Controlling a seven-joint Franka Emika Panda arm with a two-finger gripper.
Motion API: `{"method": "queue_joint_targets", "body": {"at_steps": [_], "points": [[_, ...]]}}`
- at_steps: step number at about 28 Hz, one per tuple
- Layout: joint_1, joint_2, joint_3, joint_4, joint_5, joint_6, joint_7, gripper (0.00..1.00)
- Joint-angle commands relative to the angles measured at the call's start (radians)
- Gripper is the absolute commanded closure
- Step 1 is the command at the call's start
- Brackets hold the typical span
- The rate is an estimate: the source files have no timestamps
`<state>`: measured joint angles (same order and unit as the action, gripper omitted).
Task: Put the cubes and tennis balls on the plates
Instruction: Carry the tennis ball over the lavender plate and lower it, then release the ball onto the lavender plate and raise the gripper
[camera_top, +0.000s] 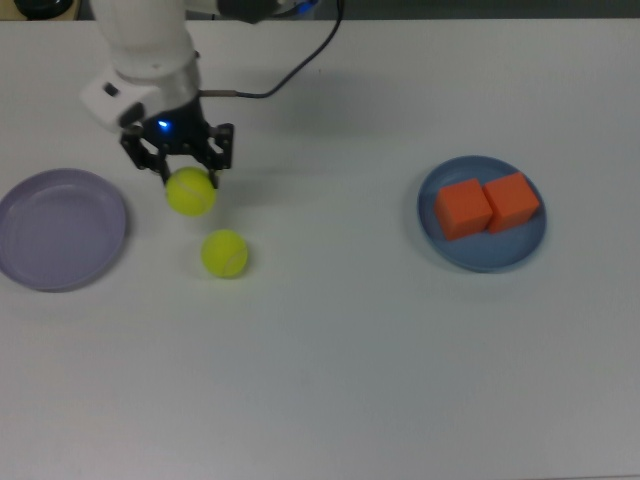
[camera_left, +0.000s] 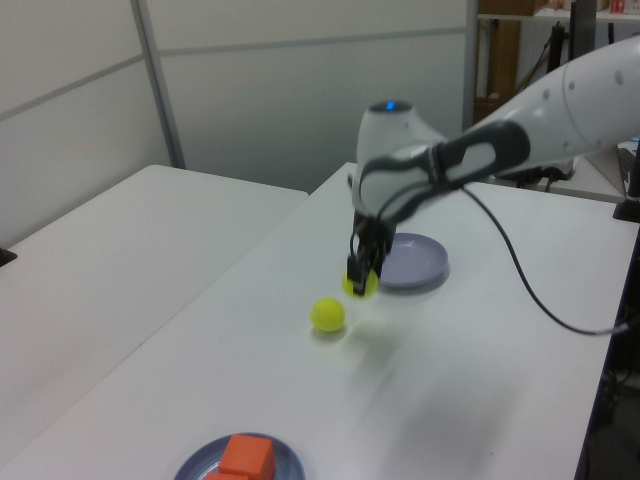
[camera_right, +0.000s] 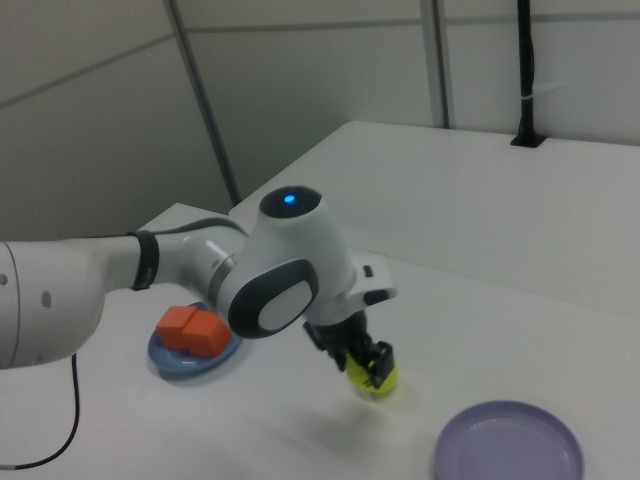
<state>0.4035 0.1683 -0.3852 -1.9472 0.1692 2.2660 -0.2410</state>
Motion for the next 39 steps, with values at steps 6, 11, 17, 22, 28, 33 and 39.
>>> {"method": "queue_joint_targets", "body": {"at_steps": [6,11,17,22,28,33,39], "points": [[-0.097,0.103,-0.081,0.157,0.177,-0.036,-0.164,0.90],[-0.132,0.235,-0.084,0.255,0.194,-0.031,-0.166,0.90],[-0.147,0.335,-0.084,0.304,0.231,-0.010,-0.164,0.90],[-0.147,0.382,-0.080,0.304,0.237,0.092,-0.155,0.89],[-0.153,0.384,-0.080,0.304,0.239,0.092,-0.155,0.88],[-0.164,0.358,-0.086,0.298,0.236,0.073,-0.164,0.56],[-0.186,0.269,-0.110,0.295,0.233,-0.113,-0.221,0.00]]}}
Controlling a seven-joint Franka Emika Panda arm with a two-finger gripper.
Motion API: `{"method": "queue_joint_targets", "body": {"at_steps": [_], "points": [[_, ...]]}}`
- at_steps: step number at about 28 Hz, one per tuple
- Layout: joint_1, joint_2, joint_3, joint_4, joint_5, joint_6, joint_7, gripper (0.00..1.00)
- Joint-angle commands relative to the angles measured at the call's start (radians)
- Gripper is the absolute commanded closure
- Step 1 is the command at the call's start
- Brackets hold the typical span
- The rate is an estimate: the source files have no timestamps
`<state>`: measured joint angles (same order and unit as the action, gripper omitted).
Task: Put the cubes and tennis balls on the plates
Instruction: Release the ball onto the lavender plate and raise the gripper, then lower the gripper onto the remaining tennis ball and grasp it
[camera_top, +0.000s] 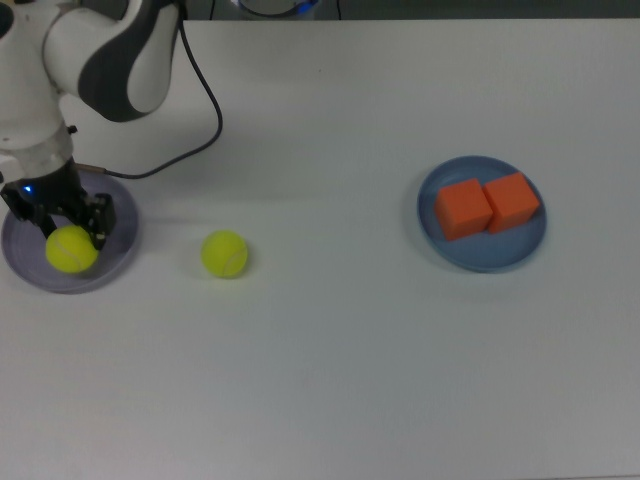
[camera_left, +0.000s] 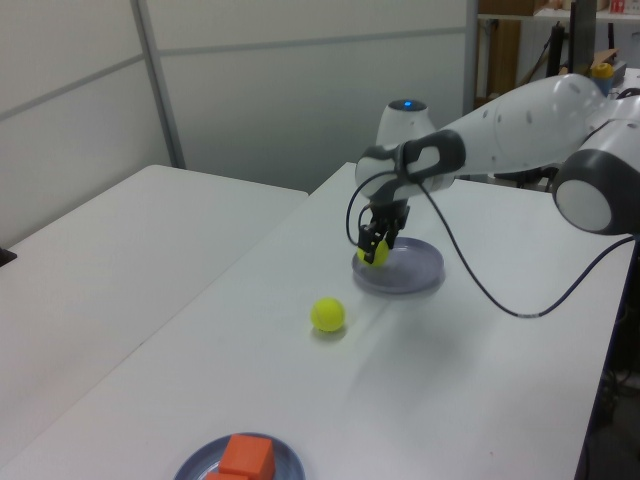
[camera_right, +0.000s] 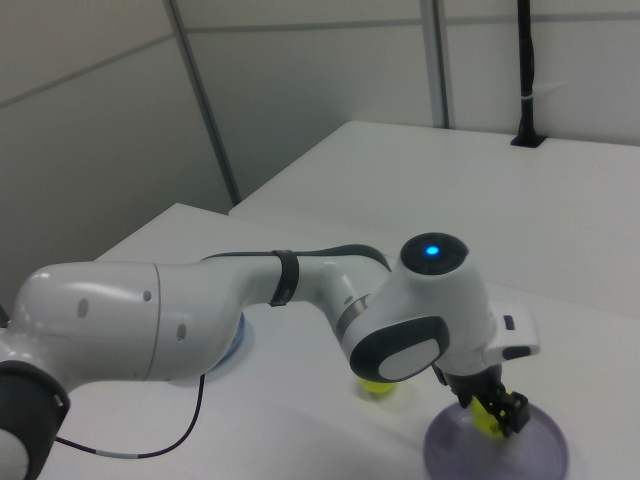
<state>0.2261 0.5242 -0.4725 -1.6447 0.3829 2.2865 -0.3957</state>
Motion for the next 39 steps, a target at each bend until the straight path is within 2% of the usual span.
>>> {"method": "queue_joint_targets", "body": {"at_steps": [1,5,8,12,16,17,22,34,39], "points": [[-0.005,-0.101,-0.026,-0.006,0.019,-0.159,-0.072,0.00],[0.012,-0.162,-0.021,-0.004,0.013,-0.246,-0.065,0.00],[0.045,-0.179,-0.015,-0.001,0.013,-0.254,-0.051,0.00],[0.131,-0.168,-0.003,0.000,0.020,-0.240,-0.003,0.00],[0.167,-0.144,0.035,0.000,0.024,-0.214,0.009,0.00],[0.168,-0.139,0.064,0.000,0.024,-0.188,0.015,0.00],[0.168,-0.102,0.120,0.002,0.014,-0.121,0.064,0.00],[0.167,-0.085,0.118,-0.006,0.010,-0.104,0.078,0.00],[0.165,-0.084,0.117,-0.027,-0.007,-0.104,0.087,0.00]]}}
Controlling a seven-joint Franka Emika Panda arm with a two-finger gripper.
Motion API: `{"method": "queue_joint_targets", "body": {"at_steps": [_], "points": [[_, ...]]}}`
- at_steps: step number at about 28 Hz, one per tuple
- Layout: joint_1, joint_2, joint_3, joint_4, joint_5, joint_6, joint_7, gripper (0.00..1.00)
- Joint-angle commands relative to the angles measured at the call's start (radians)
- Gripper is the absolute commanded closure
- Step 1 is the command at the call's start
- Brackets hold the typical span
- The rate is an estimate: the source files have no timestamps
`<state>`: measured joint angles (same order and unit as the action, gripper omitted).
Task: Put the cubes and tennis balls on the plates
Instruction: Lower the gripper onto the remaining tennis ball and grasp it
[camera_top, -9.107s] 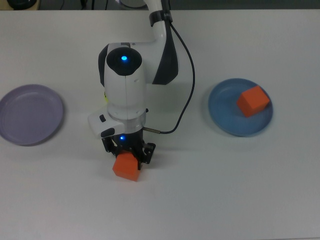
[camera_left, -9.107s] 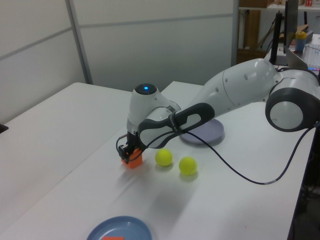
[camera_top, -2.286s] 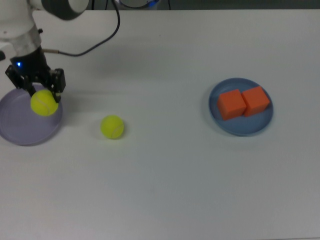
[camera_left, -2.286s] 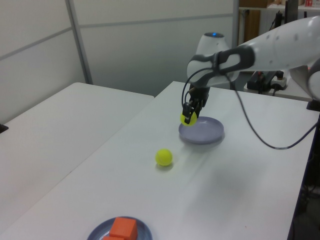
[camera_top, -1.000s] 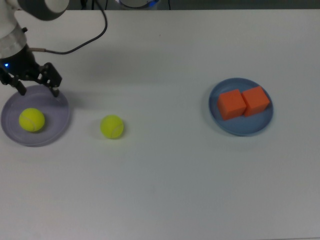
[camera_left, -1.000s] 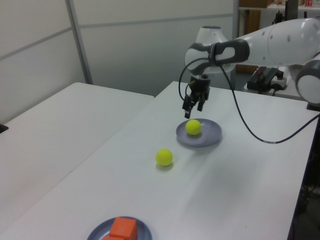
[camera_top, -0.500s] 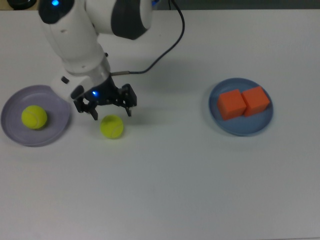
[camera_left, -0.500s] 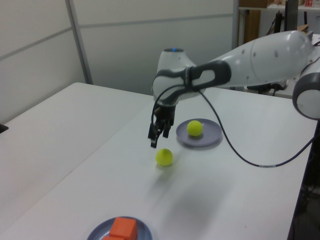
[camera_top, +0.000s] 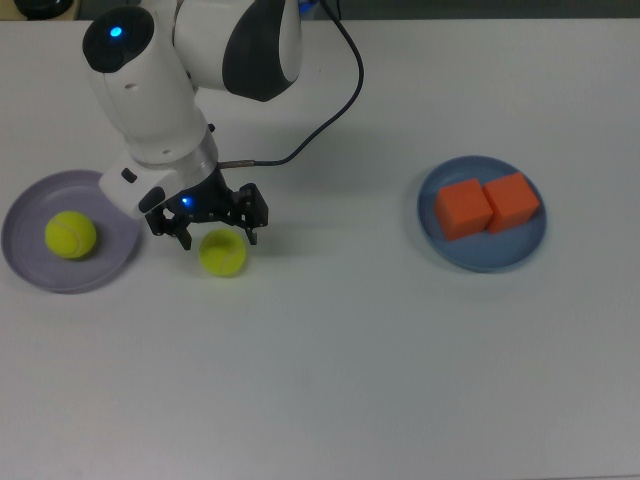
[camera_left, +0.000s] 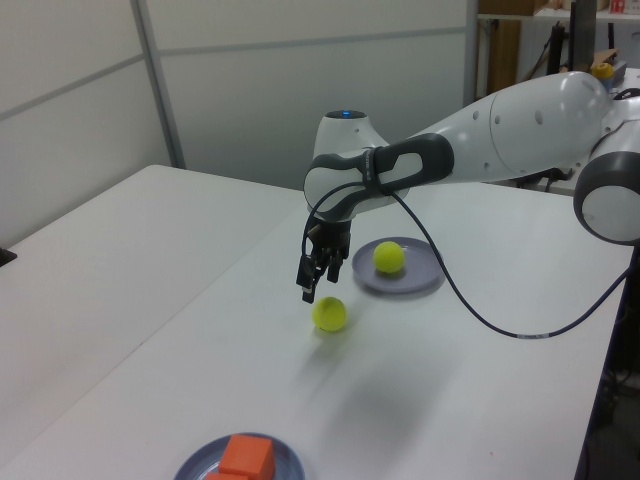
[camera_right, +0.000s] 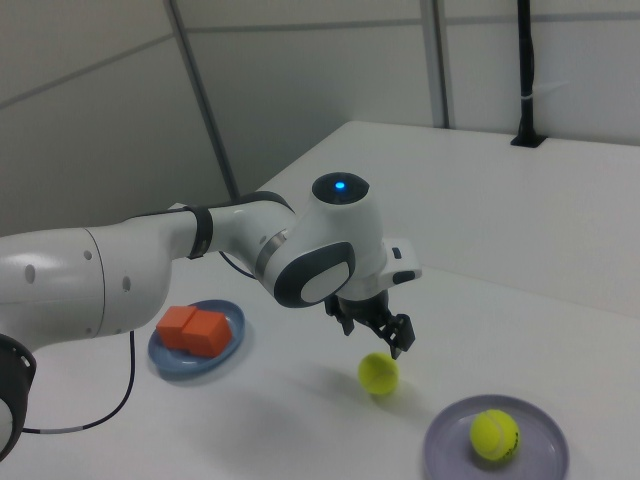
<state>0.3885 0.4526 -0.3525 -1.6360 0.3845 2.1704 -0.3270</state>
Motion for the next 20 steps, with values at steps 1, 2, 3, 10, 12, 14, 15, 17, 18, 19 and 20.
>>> {"method": "queue_joint_targets", "body": {"at_steps": [1,2,3,10,12,14,15,17,18,19,20], "points": [[0.003,-0.011,-0.003,-0.045,-0.013,0.012,0.017,0.00],[0.003,-0.006,-0.003,-0.050,-0.019,0.012,0.017,0.00],[0.003,0.006,-0.003,-0.051,-0.024,0.012,0.017,0.00],[0.003,0.034,-0.003,-0.051,-0.027,0.014,0.017,0.00],[0.003,0.035,-0.003,-0.053,-0.027,0.014,0.017,0.03],[0.001,0.041,-0.003,-0.053,-0.027,0.014,0.017,0.18],[0.001,0.043,-0.003,-0.053,-0.027,0.014,0.017,0.25],[-0.002,0.044,-0.003,-0.053,-0.027,0.014,0.016,0.38],[-0.003,0.046,-0.003,-0.053,-0.027,0.016,0.016,0.42],[-0.003,0.047,-0.003,-0.053,-0.027,0.017,0.008,0.50],[-0.003,0.047,-0.003,-0.053,-0.027,0.017,0.008,0.53]]}}
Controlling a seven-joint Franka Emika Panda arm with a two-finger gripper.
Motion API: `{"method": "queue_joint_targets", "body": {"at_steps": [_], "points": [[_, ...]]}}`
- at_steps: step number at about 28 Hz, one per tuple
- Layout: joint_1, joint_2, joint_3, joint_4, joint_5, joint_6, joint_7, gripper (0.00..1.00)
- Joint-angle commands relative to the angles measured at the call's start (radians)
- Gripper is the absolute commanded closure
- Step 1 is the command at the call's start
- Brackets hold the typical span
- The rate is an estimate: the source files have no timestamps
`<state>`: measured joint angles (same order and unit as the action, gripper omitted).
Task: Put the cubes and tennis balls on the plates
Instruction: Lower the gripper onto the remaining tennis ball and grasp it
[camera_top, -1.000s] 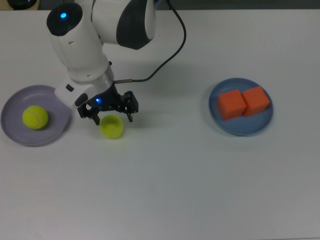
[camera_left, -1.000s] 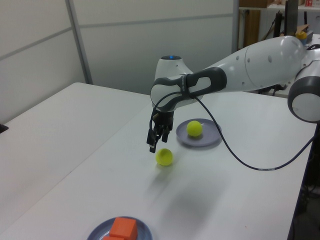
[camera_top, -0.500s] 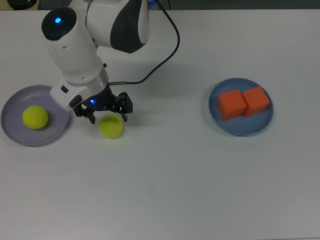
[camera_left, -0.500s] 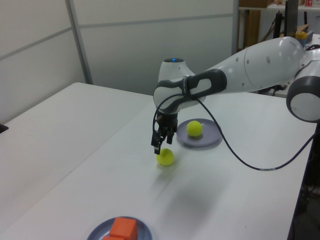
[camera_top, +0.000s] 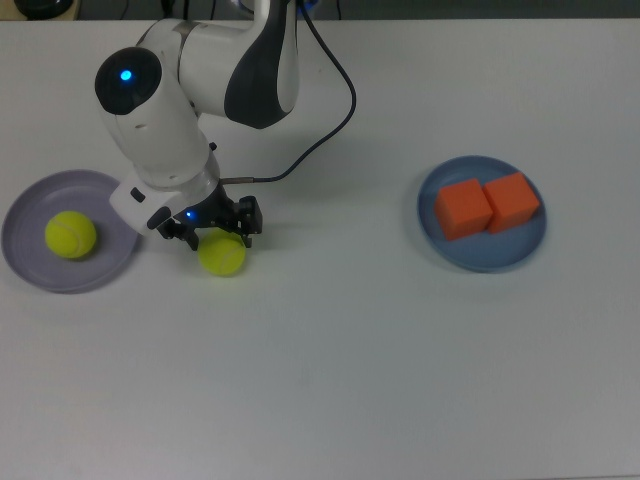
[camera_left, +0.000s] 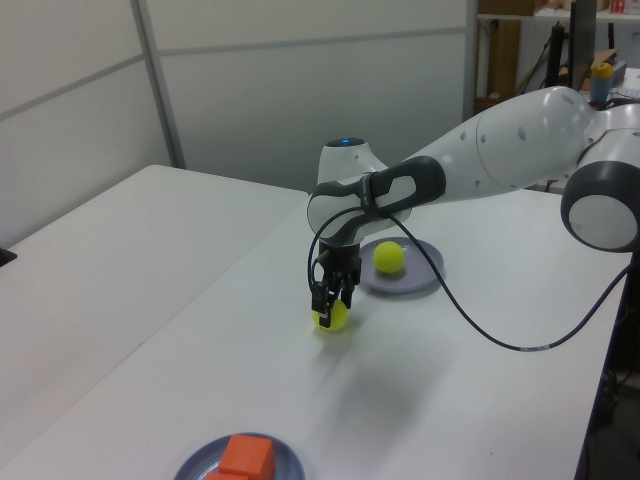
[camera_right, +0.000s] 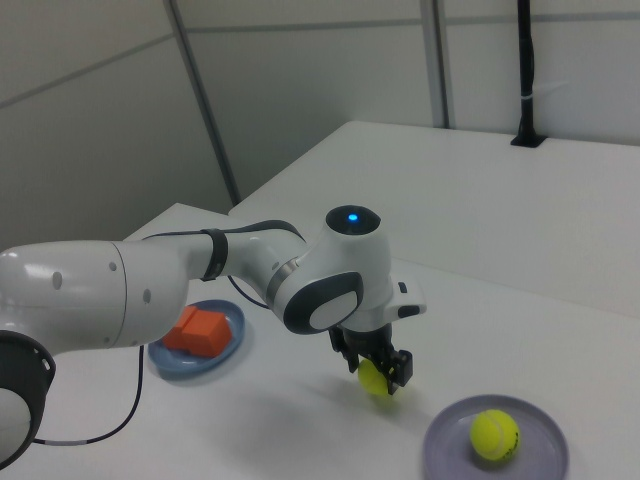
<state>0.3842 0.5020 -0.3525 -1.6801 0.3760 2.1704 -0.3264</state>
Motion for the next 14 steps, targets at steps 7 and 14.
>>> {"method": "queue_joint_targets", "body": {"at_steps": [7,14], "points": [[0.001,0.006,-0.002,-0.010,-0.017,0.037,-0.019,0.91],[-0.007,-0.071,-0.011,-0.001,-0.017,0.028,-0.017,0.98]]}}
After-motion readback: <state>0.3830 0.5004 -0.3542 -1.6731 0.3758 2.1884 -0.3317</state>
